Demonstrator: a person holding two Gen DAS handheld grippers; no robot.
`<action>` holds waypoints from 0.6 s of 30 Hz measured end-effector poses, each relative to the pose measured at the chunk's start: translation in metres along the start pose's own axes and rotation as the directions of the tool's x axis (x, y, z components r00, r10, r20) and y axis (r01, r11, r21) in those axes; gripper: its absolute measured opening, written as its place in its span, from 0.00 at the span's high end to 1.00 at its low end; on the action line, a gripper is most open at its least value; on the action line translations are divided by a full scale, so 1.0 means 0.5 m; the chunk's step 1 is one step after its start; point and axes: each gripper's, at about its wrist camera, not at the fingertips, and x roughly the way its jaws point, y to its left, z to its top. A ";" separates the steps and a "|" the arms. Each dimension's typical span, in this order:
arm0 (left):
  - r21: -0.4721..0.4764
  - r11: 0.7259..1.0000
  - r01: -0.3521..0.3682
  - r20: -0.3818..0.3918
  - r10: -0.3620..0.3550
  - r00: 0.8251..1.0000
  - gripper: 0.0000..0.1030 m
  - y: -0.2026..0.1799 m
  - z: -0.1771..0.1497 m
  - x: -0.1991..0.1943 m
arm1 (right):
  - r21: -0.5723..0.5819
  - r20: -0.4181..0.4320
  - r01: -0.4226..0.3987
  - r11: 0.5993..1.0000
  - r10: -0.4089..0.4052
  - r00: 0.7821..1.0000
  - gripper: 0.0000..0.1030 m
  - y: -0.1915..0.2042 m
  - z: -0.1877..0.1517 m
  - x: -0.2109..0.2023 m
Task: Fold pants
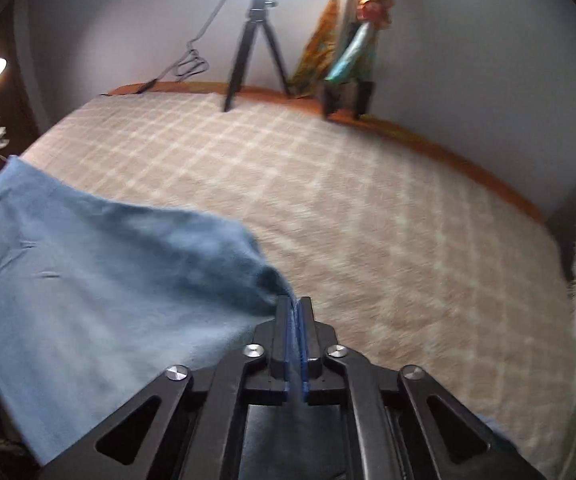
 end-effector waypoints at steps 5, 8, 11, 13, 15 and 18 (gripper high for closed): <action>0.001 1.000 0.006 -0.003 -0.006 1.000 0.86 0.002 0.001 0.000 | 0.026 -0.101 0.100 0.995 -0.097 0.990 1.00 -0.030 -0.016 0.070; -0.012 1.000 0.017 -0.001 -0.017 1.000 0.86 0.006 0.002 0.001 | 0.086 -0.054 0.105 0.991 -0.100 0.994 0.99 -0.044 -0.018 0.044; -0.031 0.998 0.052 -0.003 -0.052 0.999 0.75 0.009 0.003 0.000 | 0.147 -0.022 0.109 0.983 -0.106 0.994 0.76 -0.051 -0.020 0.008; -0.028 0.997 0.067 -0.006 -0.067 0.998 0.67 0.004 0.004 -0.002 | 0.176 0.008 0.096 0.980 -0.099 0.995 0.71 -0.042 -0.018 -0.019; -0.011 0.999 0.053 -0.018 -0.053 0.998 0.65 -0.006 0.007 -0.003 | 0.201 0.044 0.072 0.977 -0.082 0.996 0.67 -0.024 -0.017 -0.055; -0.034 0.998 0.057 -0.032 -0.058 0.998 0.64 -0.004 0.005 -0.012 | 0.225 0.093 0.039 0.974 -0.061 0.994 0.56 0.011 -0.018 -0.106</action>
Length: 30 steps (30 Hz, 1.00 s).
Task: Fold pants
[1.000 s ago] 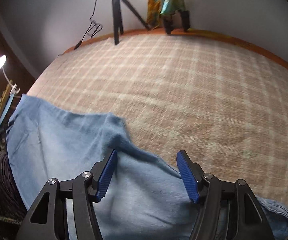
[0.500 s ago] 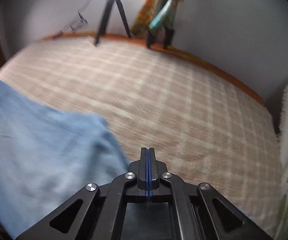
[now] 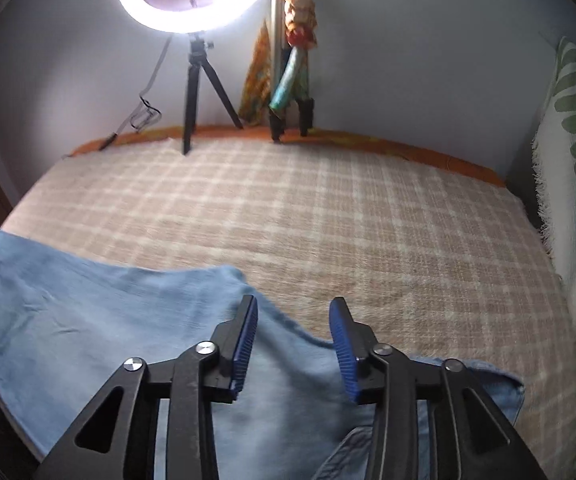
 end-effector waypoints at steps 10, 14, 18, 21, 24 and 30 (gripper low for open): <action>-0.174 0.984 0.041 0.052 -0.032 0.998 0.64 0.094 -0.024 -0.107 | 0.065 0.111 -0.128 0.990 0.120 0.987 0.28 0.142 -0.044 -0.122; -0.262 0.963 0.059 0.091 -0.036 0.995 0.62 0.156 -0.039 -0.158 | 0.074 0.118 -0.149 0.986 0.140 0.983 0.25 0.188 -0.071 -0.136; -0.351 0.933 0.076 0.122 -0.035 0.992 0.62 0.216 -0.059 -0.191 | 0.065 0.105 -0.166 0.984 0.159 0.982 0.24 0.238 -0.098 -0.141; -0.385 0.919 0.080 0.131 -0.031 0.991 0.62 0.246 -0.070 -0.203 | 0.061 0.100 -0.187 0.981 0.180 0.979 0.22 0.269 -0.115 -0.145; -0.393 0.915 0.092 0.134 -0.042 0.990 0.62 0.257 -0.072 -0.200 | 0.072 0.095 -0.212 0.975 0.205 0.974 0.22 0.294 -0.122 -0.146; -0.467 0.871 0.150 0.134 -0.097 0.986 0.62 0.285 -0.085 -0.171 | 0.058 0.099 -0.236 0.970 0.229 0.968 0.21 0.342 -0.116 -0.161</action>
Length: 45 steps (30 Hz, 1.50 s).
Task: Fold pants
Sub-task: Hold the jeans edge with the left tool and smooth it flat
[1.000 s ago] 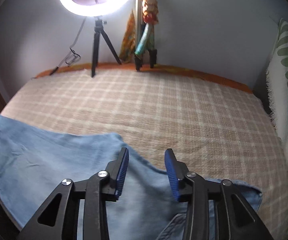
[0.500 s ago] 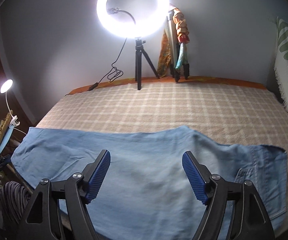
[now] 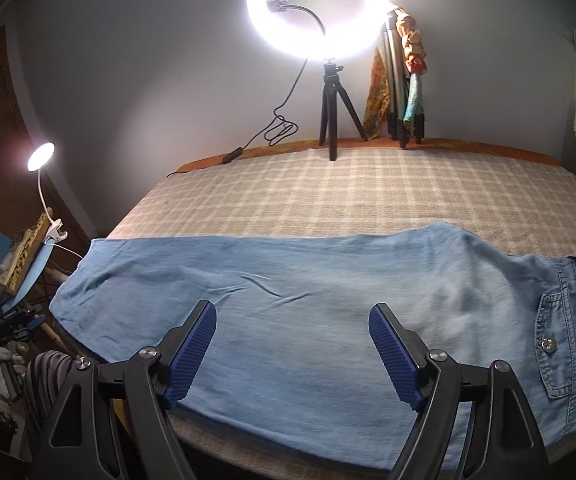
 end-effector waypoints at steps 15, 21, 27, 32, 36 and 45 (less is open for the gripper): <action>-0.048 0.997 0.054 0.030 -0.052 0.998 0.62 0.029 0.003 0.025 | -0.031 -0.014 -0.033 0.999 0.033 0.999 0.21 0.079 0.033 0.010; -0.011 1.000 0.019 0.043 -0.019 0.999 0.62 0.021 0.007 0.024 | -0.059 -0.031 -0.057 0.997 0.056 0.998 0.21 0.126 0.048 0.031; -0.004 1.000 -0.028 0.056 0.028 0.998 0.62 0.032 0.016 0.028 | -0.101 -0.055 -0.075 0.992 0.070 0.996 0.21 0.175 0.057 0.056; 0.033 0.997 -0.068 0.047 0.066 0.997 0.61 0.025 0.026 0.039 | -0.118 -0.079 -0.098 0.988 0.090 0.993 0.21 0.209 0.060 0.080; 0.092 0.990 -0.109 0.046 0.105 0.993 0.61 0.009 0.023 0.045 | -0.127 -0.102 -0.102 0.987 0.089 0.991 0.21 0.230 0.062 0.102; 0.113 0.991 -0.071 0.063 0.064 0.996 0.68 0.004 0.016 0.040 | -0.125 -0.133 -0.131 0.983 0.114 0.984 0.21 0.273 0.069 0.145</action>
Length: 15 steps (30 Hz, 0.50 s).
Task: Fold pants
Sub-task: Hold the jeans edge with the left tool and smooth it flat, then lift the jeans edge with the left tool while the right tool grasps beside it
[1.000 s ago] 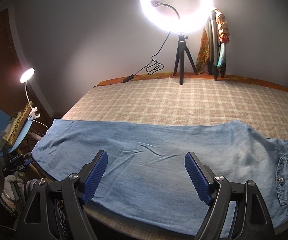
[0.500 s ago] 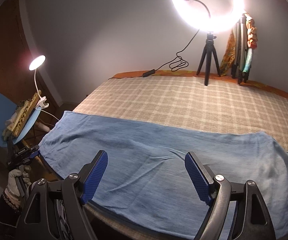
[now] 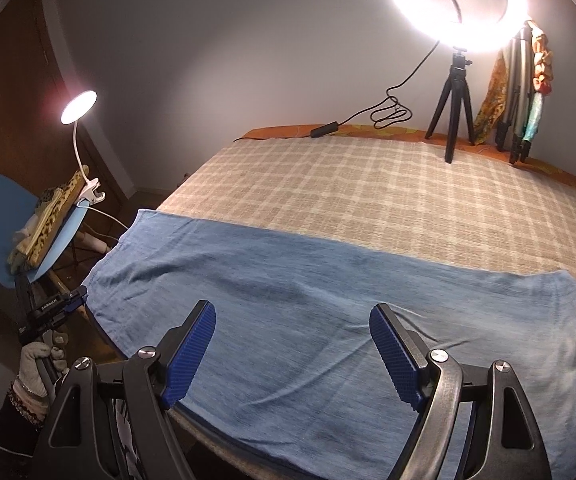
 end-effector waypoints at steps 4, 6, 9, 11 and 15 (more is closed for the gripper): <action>-0.022 0.999 0.037 0.017 -0.036 0.999 0.71 0.002 -0.002 -0.003 | -0.033 -0.016 -0.017 0.999 0.017 1.000 0.21 0.027 0.012 0.022; -0.054 0.998 0.041 0.022 -0.040 0.999 0.71 0.012 -0.001 0.001 | -0.048 -0.021 -0.027 0.998 0.026 0.999 0.21 0.039 0.016 0.030; -0.110 0.992 0.062 0.029 -0.059 0.998 0.71 0.022 0.007 0.010 | -0.068 -0.038 -0.044 0.997 0.041 0.998 0.21 0.059 0.027 0.049; -0.106 0.992 0.074 0.036 -0.070 0.997 0.73 0.015 0.017 0.014 | -0.081 -0.051 -0.059 0.995 0.055 0.997 0.21 0.076 0.036 0.064; -0.015 0.996 0.094 0.056 -0.093 0.994 0.86 -0.022 0.032 0.015 | -0.118 -0.086 -0.102 0.988 0.093 0.992 0.21 0.116 0.060 0.094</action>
